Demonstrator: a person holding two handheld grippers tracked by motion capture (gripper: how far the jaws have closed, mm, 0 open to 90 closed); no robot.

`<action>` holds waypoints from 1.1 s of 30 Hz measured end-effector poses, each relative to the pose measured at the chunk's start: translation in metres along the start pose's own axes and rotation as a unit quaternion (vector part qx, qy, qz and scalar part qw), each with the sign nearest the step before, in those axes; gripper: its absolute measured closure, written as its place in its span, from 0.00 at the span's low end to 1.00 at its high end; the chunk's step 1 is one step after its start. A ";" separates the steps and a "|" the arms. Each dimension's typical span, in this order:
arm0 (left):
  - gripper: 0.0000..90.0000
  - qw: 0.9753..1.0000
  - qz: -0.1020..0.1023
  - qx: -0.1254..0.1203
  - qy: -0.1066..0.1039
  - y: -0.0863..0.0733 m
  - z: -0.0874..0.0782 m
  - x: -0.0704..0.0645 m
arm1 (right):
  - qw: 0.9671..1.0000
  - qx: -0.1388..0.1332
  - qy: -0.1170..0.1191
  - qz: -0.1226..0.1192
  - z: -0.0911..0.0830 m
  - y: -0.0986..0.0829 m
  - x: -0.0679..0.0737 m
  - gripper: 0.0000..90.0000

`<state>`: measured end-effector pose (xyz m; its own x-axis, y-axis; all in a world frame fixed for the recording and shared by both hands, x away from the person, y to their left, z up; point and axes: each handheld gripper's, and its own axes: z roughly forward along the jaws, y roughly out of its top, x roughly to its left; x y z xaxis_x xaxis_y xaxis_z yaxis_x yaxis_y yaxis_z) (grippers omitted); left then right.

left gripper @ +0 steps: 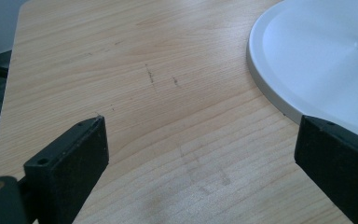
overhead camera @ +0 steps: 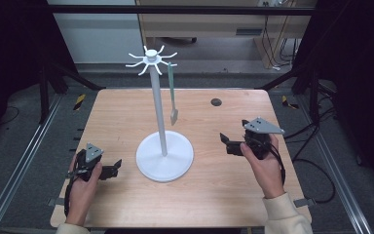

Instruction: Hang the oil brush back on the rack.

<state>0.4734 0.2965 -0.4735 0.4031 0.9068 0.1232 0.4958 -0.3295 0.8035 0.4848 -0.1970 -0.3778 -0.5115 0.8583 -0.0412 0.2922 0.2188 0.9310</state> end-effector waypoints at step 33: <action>0.03 1.000 0.001 -0.004 -0.005 0.001 0.001 -0.001 | 0.997 0.068 -0.040 0.007 0.026 -0.073 -0.022 0.12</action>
<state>0.4745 0.2943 -0.4734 0.4124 0.9032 0.1191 0.4880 -0.3295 0.8083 0.4961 -0.2200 -0.4547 -0.4424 0.8947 -0.0622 0.4078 0.2624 0.8746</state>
